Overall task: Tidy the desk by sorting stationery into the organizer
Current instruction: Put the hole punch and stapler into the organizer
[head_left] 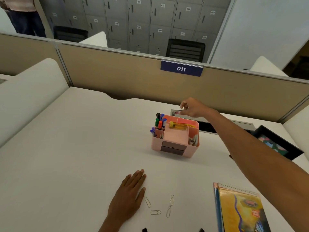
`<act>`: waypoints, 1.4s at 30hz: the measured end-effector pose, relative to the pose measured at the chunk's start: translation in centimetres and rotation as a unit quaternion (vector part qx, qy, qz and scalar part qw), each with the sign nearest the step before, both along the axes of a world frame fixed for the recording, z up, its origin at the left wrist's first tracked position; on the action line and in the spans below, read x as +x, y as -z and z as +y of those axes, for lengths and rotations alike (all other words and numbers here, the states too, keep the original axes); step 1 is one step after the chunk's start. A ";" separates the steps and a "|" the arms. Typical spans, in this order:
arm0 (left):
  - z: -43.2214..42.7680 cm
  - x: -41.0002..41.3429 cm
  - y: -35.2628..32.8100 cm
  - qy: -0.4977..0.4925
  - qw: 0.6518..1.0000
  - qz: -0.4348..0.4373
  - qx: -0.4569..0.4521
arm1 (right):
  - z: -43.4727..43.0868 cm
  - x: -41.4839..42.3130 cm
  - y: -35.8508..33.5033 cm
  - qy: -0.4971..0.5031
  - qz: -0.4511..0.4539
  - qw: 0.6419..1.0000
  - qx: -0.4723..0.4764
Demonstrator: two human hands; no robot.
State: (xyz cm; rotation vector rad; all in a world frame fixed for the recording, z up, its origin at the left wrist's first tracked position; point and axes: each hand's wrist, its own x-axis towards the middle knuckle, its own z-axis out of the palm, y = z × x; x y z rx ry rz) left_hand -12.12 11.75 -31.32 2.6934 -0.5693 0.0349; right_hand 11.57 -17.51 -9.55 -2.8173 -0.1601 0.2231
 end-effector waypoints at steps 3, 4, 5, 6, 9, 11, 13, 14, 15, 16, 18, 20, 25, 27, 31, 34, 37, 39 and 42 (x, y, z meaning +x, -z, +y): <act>0.0 0.0 0.2 0.002 1.000 0.003 -0.001 | 0.5 0.9 0.2 0.000 0.033 0.999 0.012; 0.0 0.1 0.3 0.003 1.000 0.005 0.000 | 0.6 1.1 0.4 -0.001 0.043 0.999 0.019; 0.0 0.1 0.3 0.002 1.000 0.007 0.003 | 0.7 1.3 0.6 -0.002 0.050 0.998 0.027; 0.0 0.1 0.4 0.000 1.000 0.008 0.005 | 0.8 1.6 0.8 -0.002 0.054 0.998 0.034; 0.0 0.2 0.5 0.000 1.000 0.010 0.006 | 1.2 2.0 1.4 -0.008 0.055 0.998 0.043; 0.0 0.2 0.5 0.003 1.000 0.013 0.003 | 1.4 2.2 1.8 -0.017 0.064 0.997 0.039; 0.0 0.3 0.5 0.004 1.000 0.017 0.003 | 1.7 2.4 2.2 -0.031 0.075 0.997 0.019; 0.0 0.3 0.4 0.004 1.000 0.017 0.004 | 1.9 2.5 2.5 -0.039 0.079 0.996 0.005; 0.0 0.2 0.4 0.004 1.000 0.017 0.003 | 2.1 2.7 2.8 -0.048 0.079 0.996 -0.012; 0.0 0.2 0.3 0.003 1.000 0.017 0.001 | 2.3 2.8 3.2 -0.057 0.076 0.995 -0.030; 0.0 0.1 0.2 0.000 1.000 0.017 -0.003 | 2.5 3.1 3.9 -0.072 0.065 0.994 -0.059; -0.1 0.1 0.1 -0.003 1.000 0.017 -0.004 | 2.6 3.2 4.3 -0.081 0.053 0.992 -0.074; -0.1 0.1 0.0 -0.003 1.000 0.022 -0.002 | 1.7 3.7 4.4 -0.090 0.055 0.991 -0.082; -0.1 0.1 0.0 -0.004 1.000 0.026 -0.002 | 1.4 3.6 4.5 -0.093 0.062 0.991 -0.075; -0.1 0.1 -0.1 -0.006 1.000 0.030 0.002 | 0.8 3.2 4.6 -0.092 0.096 0.991 -0.015; -0.1 0.1 -0.2 -0.007 0.999 0.033 0.005 | 0.1 3.1 4.5 -0.078 0.111 0.989 0.052; -0.2 0.1 -0.3 -0.007 0.999 0.035 0.006 | -0.2 3.0 4.5 -0.068 0.099 0.990 0.076; -0.2 0.0 -0.4 -0.007 0.999 0.034 0.007 | -0.3 3.0 4.7 -0.061 0.093 0.991 0.080; -0.1 0.0 -0.5 -0.007 0.999 0.033 0.007 | -0.3 2.8 4.9 -0.049 0.094 0.991 0.082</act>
